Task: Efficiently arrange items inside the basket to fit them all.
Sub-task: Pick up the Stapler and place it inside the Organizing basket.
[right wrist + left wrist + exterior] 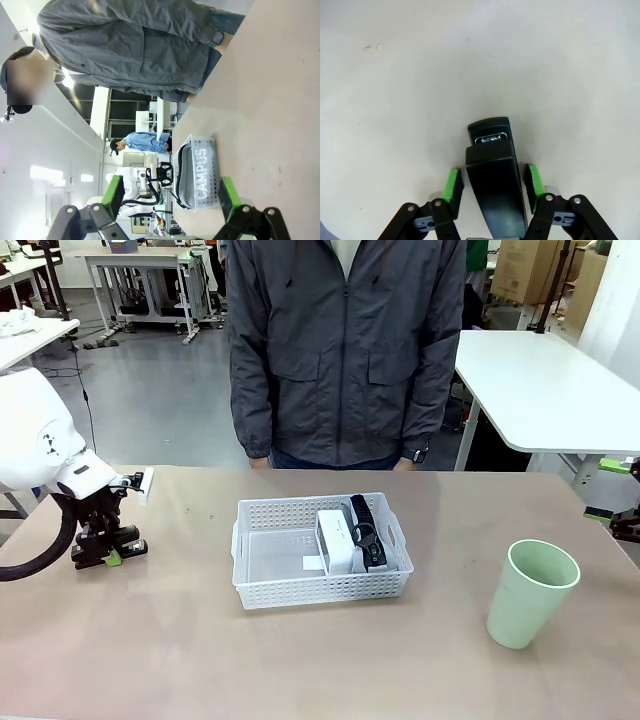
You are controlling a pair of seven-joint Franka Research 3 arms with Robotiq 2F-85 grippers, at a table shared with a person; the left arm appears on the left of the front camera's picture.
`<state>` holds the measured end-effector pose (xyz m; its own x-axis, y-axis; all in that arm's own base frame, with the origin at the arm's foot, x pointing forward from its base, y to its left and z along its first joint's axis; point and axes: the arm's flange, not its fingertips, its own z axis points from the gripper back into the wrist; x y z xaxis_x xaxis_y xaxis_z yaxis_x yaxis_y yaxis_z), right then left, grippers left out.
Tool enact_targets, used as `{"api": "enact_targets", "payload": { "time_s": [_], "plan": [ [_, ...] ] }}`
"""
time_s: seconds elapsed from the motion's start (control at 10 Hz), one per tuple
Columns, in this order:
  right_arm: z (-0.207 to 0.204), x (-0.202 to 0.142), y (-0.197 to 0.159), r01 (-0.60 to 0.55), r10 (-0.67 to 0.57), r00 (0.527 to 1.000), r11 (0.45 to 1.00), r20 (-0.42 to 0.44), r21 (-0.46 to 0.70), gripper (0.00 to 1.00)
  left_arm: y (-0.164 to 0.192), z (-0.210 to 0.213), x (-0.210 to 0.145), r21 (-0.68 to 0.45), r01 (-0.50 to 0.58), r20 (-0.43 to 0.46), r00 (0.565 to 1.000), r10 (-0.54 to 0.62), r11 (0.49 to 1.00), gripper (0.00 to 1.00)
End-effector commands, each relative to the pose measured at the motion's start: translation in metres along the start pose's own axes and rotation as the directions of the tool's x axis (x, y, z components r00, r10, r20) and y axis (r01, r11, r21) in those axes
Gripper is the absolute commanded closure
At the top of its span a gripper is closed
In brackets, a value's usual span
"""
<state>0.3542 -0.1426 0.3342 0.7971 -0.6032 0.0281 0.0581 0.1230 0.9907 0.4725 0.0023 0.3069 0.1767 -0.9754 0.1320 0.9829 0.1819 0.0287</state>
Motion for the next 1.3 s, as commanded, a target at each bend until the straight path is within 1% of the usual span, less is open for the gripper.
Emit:
{"api": "enact_targets", "payload": {
  "time_s": [0.0,0.5,0.8,1.1,1.2],
  "plan": [
    [0.004,-0.003,0.005,0.02,-0.02,1.0,1.0,-0.011,-0.003,0.0,-0.003,-0.003,-0.004,0.001,0.029,0.007,1.0,-0.029,1.0,1.0],
    [0.004,-0.003,0.005,0.02,-0.02,1.0,1.0,-0.011,-0.003,0.0,-0.003,-0.004,-0.005,0.005,0.046,-0.002,0.999,-0.046,0.999,1.0],
    [0.004,-0.003,0.005,0.02,-0.02,1.0,1.0,-0.011,-0.003,0.0,-0.004,-0.001,-0.006,0.014,0.038,-0.008,0.999,-0.038,0.999,1.0],
    [0.004,-0.003,0.005,0.02,-0.02,1.0,1.0,-0.011,-0.003,0.0,-0.003,0.013,-0.008,0.021,0.032,0.007,0.999,-0.033,0.999,1.0],
    [0.004,-0.003,0.005,0.02,-0.02,1.0,1.0,-0.011,-0.003,0.0,-0.002,0.032,-0.007,0.033,0.005,0.012,1.0,-0.005,0.999,1.0]
  ]
}}
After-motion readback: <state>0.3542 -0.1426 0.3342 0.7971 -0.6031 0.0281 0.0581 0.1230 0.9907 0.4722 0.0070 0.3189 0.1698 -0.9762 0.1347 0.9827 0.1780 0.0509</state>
